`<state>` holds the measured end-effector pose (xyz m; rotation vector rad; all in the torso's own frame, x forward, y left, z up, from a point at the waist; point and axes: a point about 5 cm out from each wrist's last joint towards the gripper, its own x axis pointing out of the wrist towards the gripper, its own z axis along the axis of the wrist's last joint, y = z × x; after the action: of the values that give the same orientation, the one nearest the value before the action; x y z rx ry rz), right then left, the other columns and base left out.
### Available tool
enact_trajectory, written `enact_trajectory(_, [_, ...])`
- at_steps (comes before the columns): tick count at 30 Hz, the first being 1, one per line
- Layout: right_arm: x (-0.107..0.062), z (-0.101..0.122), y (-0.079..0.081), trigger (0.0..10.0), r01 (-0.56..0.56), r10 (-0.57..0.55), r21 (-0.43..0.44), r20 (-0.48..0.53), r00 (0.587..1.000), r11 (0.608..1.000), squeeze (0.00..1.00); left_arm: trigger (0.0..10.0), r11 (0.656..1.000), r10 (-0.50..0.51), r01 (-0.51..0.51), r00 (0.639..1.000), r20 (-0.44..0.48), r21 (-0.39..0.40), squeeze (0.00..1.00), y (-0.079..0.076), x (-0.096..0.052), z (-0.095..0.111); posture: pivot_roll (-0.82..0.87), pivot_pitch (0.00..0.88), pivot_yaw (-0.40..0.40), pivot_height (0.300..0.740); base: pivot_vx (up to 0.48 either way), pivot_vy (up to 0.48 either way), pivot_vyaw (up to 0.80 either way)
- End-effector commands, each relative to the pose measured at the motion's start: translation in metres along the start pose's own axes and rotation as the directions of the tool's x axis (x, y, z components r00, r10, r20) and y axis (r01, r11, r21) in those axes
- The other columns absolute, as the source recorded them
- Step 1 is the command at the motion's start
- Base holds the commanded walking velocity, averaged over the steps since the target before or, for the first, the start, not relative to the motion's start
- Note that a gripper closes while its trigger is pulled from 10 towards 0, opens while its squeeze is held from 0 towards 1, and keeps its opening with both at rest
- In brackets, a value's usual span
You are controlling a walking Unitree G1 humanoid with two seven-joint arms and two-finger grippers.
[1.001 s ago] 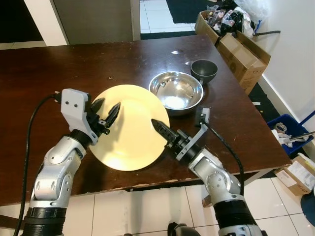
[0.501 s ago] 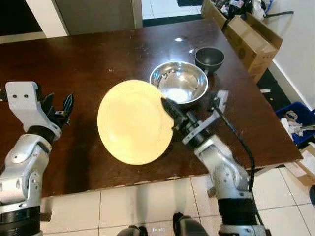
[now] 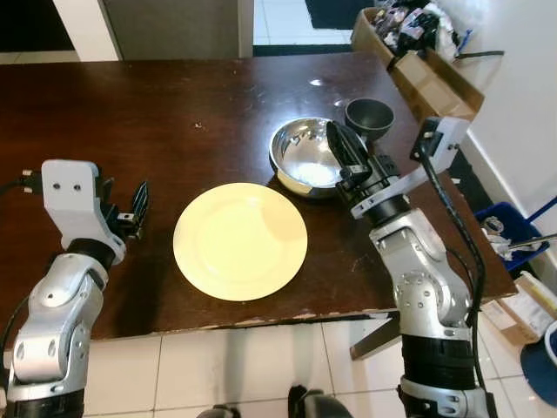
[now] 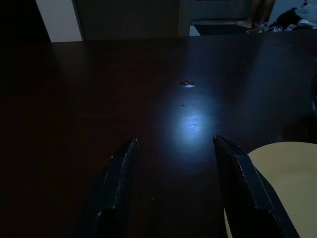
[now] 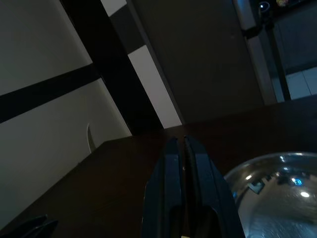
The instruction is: Setting the table
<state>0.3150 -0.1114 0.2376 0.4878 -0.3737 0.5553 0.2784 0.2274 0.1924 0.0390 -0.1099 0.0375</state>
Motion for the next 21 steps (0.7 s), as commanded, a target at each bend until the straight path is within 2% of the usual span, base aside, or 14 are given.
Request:
enact_trajectory(1, [0.001, 0.004, 0.001, 10.0, 0.001, -0.001, 0.005, 0.021, 1.0, 1.0, 0.0, 10.0, 1.0, 0.009, -0.01, 1.0, 0.003, 0.019, 0.0, 0.001, -0.003, 0.0, 0.03, 0.03, -0.017, 0.74, 0.0, 0.0, 0.0])
enact_trajectory(3, [0.002, 0.003, 0.002, 10.0, -0.001, 0.0, 0.027, 0.012, 1.0, 1.0, 0.0, 10.0, 0.999, 0.011, -0.011, 1.0, 0.002, 0.039, 0.0, 0.001, -0.004, -0.002, 0.02, 0.021, -0.021, 0.74, 0.0, 0.0, 0.0])
enact_trajectory(6, [-0.001, 0.0, -0.001, 10.0, 0.019, -0.019, 0.037, -0.001, 1.0, 0.999, 0.0, 10.0, 0.997, -0.027, 0.027, 1.0, 0.01, 0.075, 0.0, -0.006, -0.003, -0.002, 0.01, 0.021, -0.026, 0.74, 0.0, 0.0, 0.0])
enact_trajectory(7, [-0.006, -0.004, -0.006, 10.0, 0.04, -0.039, 0.03, -0.016, 0.999, 0.999, 0.0, 10.0, 0.993, -0.057, 0.056, 0.998, 0.003, 0.106, 0.0, -0.013, -0.001, -0.004, 0.01, 0.022, -0.024, 0.74, 0.0, 0.0, 0.0])
enact_trajectory(8, [-0.013, -0.011, -0.014, 10.0, 0.073, -0.072, 0.02, -0.05, 0.996, 0.997, 0.0, 10.0, 0.989, -0.117, 0.119, 0.993, -0.027, 0.087, 0.0, -0.025, 0.004, -0.011, 0.0, 0.022, -0.018, 0.74, 0.0, 0.0, 0.0])
enact_trajectory(9, [-0.013, -0.011, -0.014, 10.0, 0.073, -0.072, 0.02, -0.05, 0.996, 0.997, 0.0, 10.0, 0.989, -0.117, 0.119, 0.993, -0.027, 0.087, 0.0, -0.025, 0.004, -0.011, 0.0, 0.022, -0.018, 0.74, 0.0, 0.0, 0.0])
enact_trajectory(10, [-0.025, -0.025, -0.026, 10.0, 0.122, -0.12, 0.014, -0.105, 0.987, 0.992, 0.0, 10.0, 0.978, -0.204, 0.206, 0.976, -0.075, 0.019, 0.0, -0.04, 0.011, -0.023, -0.01, 0.022, -0.011, 0.74, 0.0, 0.0, 0.0])
enact_trajectory(12, [-0.025, -0.025, -0.026, 10.0, 0.122, -0.12, 0.014, -0.105, 0.987, 0.992, 0.0, 10.0, 0.978, -0.204, 0.206, 0.976, -0.075, 0.019, 0.0, -0.04, 0.011, -0.023, -0.01, 0.022, -0.011, 0.74, 0.0, 0.0, 0.0])
enact_trajectory(13, [-0.038, -0.04, -0.033, 10.0, 0.148, -0.137, 0.053, -0.168, 0.976, 0.988, 0.0, 10.0, 0.954, -0.296, 0.288, 0.948, -0.114, -0.083, 0.0, -0.048, 0.017, -0.038, -0.03, 0.031, -0.003, 0.74, 0.0, 0.0, 0.0])
enact_trajectory(14, [-0.038, -0.04, -0.033, 10.0, 0.148, -0.137, 0.053, -0.168, 0.976, 0.988, 0.0, 10.0, 0.954, -0.296, 0.288, 0.948, -0.114, -0.083, 0.0, -0.048, 0.017, -0.038, -0.03, 0.031, -0.003, 0.74, 0.0, 0.0, 0.0])
enact_trajectory(16, [-0.049, -0.053, -0.036, 10.0, 0.148, -0.117, 0.121, -0.233, 0.965, 0.982, 0.0, 10.0, 0.939, -0.338, 0.32, 0.926, -0.167, -0.126, 0.0, -0.046, 0.021, -0.055, -0.04, 0.035, -0.002, 0.74, 0.0, 0.0, 0.0])
enact_trajectory(18, [-0.052, -0.056, -0.036, 10.0, 0.146, -0.107, 0.143, -0.25, 0.962, 0.979, 0.0, 10.0, 0.939, -0.339, 0.32, 0.923, -0.183, -0.127, 0.0, -0.045, 0.021, -0.059, -0.04, 0.035, -0.002, 0.74, 0.0, 0.0, 0.0])
enact_trajectory(20, [-0.063, -0.068, -0.04, 10.0, 0.154, -0.092, 0.186, -0.307, 0.947, 0.97, 0.0, 10.0, 0.956, -0.292, 0.285, 0.915, -0.277, -0.067, 0.0, -0.035, 0.019, -0.084, -0.04, 0.045, -0.002, 0.74, 0.0, 0.0, 0.0])
enact_trajectory(21, [-0.063, -0.068, -0.04, 10.0, 0.154, -0.092, 0.186, -0.307, 0.947, 0.97, 0.0, 10.0, 0.956, -0.292, 0.285, 0.915, -0.277, -0.067, 0.0, -0.035, 0.019, -0.084, -0.04, 0.045, -0.002, 0.74, 0.0, 0.0, 0.0])
